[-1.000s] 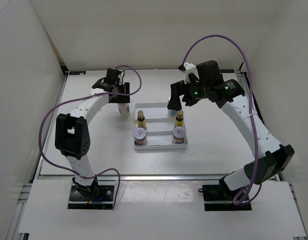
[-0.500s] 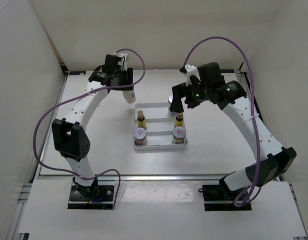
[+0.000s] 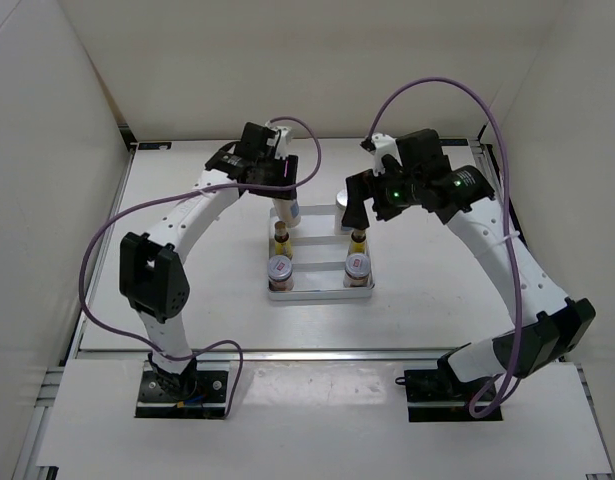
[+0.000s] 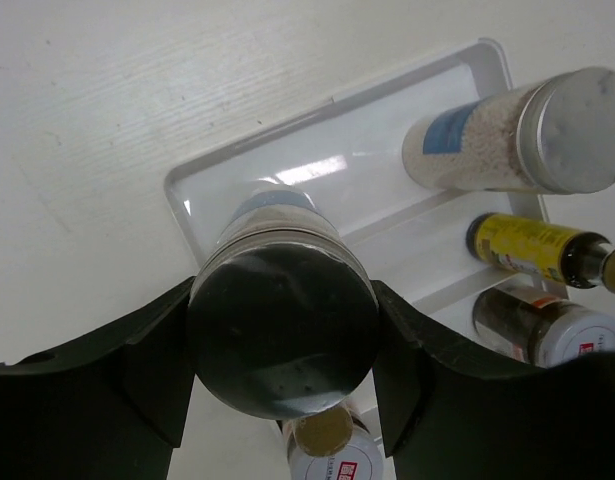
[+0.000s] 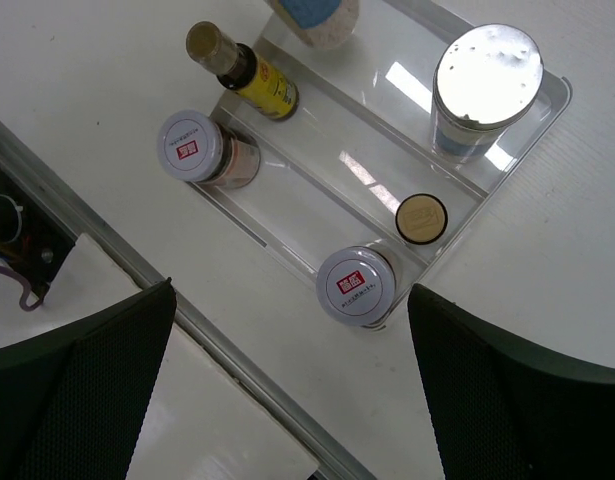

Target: Organize the condiment bottles

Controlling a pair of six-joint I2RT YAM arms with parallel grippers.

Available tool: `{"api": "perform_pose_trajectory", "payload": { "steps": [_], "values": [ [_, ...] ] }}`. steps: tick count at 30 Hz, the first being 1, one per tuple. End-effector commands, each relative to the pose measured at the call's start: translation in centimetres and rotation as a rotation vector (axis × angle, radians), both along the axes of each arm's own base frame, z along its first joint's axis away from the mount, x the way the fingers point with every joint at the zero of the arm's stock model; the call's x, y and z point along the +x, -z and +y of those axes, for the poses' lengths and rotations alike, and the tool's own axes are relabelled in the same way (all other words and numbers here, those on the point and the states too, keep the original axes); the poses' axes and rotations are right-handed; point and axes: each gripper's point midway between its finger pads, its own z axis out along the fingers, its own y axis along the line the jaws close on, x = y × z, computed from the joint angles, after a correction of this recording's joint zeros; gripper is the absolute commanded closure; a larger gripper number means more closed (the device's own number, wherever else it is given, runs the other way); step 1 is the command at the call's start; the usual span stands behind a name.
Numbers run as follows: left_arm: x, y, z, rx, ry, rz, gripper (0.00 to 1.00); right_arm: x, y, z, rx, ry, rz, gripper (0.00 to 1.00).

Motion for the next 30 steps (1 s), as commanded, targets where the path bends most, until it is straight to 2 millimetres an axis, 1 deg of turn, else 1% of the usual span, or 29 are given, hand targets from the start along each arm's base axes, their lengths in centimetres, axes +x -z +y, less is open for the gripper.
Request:
{"api": "perform_pose_trajectory", "payload": {
  "steps": [1, 3, 4, 6, 7, 8, 9, 10, 11, 13, 14, 15, 17, 19, 21, 22, 23, 24, 25, 26, 27, 28, 29, 30],
  "values": [
    [0.6, -0.1, -0.2, -0.006, -0.007, -0.037, 0.72, -0.6, -1.1, -0.7, 0.009, 0.019, -0.031, 0.00],
    [0.6, 1.1, -0.2, 0.006, -0.007, -0.012, 0.67, -0.8, -1.4, -0.8, 0.014, 0.019, -0.039, 0.00],
    [0.6, 1.2, -0.2, 0.006, -0.007, -0.012, 0.64, -0.6, -1.4, -0.9, 0.008, 0.027, -0.043, 0.00],
    [0.7, 2.2, -0.3, 0.016, -0.007, 0.009, 0.59, -0.7, -0.8, -1.2, -0.012, 0.028, -0.034, 0.00],
    [0.6, 2.2, -0.4, 0.010, 0.001, 0.012, 0.52, -0.7, -0.8, -1.2, -0.012, 0.028, -0.034, 0.00],
    [0.8, 2.1, -0.5, 0.006, 0.001, 0.004, 0.50, -0.7, -0.8, -1.2, -0.012, 0.028, -0.034, 0.00],
    [0.9, 2.6, -0.6, 0.010, 0.001, 0.013, 0.47, -0.7, -0.8, -1.2, -0.012, 0.028, -0.034, 0.00],
    [0.8, 2.6, -0.6, 0.005, -0.006, 0.017, 0.44, -0.7, -0.8, -1.2, -0.012, 0.028, -0.034, 0.00],
    [0.9, 3.0, -0.6, 0.009, -0.006, 0.025, 0.38, -0.7, -0.8, -1.2, -0.012, 0.028, -0.034, 0.00],
    [0.9, 3.0, -0.6, 0.009, -0.006, 0.025, 0.27, -0.7, -1.1, -1.6, -0.016, 0.051, -0.044, 0.00],
    [1.2, 2.7, -0.5, 0.013, -0.014, 0.013, 0.12, -0.4, -1.0, -1.9, -0.021, 0.067, -0.048, 0.00],
    [1.2, 2.7, -0.5, 0.013, -0.015, 0.013, 0.00, -0.2, -1.0, -2.1, -0.029, 0.076, -0.052, 0.00],
    [1.5, 1.8, -0.2, 0.017, -0.030, -0.013, 0.00, -0.2, -1.2, -2.4, -0.035, 0.090, -0.066, 0.00],
    [1.6, 0.1, 0.1, 0.017, -0.035, -0.055, 0.00, 0.3, -1.1, -2.9, -0.055, 0.127, -0.073, 0.00],
    [1.9, -2.2, 1.1, 0.036, -0.079, -0.108, 0.00, 0.9, -1.3, -4.0, -0.058, 0.203, -0.074, 0.00],
    [1.7, -4.4, 1.6, 0.026, -0.097, -0.156, 0.00, 1.1, -1.3, -4.3, -0.065, 0.230, -0.075, 0.00],
    [1.8, -6.2, 2.4, 0.048, -0.111, -0.205, 0.00, 1.9, -1.7, -5.4, -0.073, 0.293, -0.089, 0.00],
    [1.6, -7.8, 2.9, 0.042, -0.129, -0.241, 0.00, 2.0, -1.2, -5.6, -0.083, 0.308, -0.071, 0.00],
    [1.4, -9.1, 3.5, 0.053, -0.138, -0.274, 0.00, 2.4, -2.0, -6.0, -0.071, 0.341, -0.085, 0.00],
    [0.7, -12.2, 4.7, 0.044, -0.181, -0.344, 0.00, 2.6, -1.8, -6.2, -0.081, 0.359, -0.071, 0.00],
    [0.2, -13.7, 5.5, 0.051, -0.196, -0.381, 0.00, 2.5, -2.0, -6.4, -0.083, 0.376, -0.064, 0.00],
    [-0.5, -14.4, 6.2, 0.060, -0.209, -0.402, 0.00, 2.7, -1.7, -6.5, -0.094, 0.383, -0.061, 0.00],
    [-1.9, -16.8, 7.6, 0.048, -0.242, -0.455, 0.00, 2.9, -2.0, -6.8, -0.094, 0.387, -0.072, 0.00],
    [-2.6, -16.0, 8.8, 0.069, -0.266, -0.445, 0.00, 2.9, -2.0, -6.8, -0.094, 0.387, -0.072, 0.00]
  ]
}}
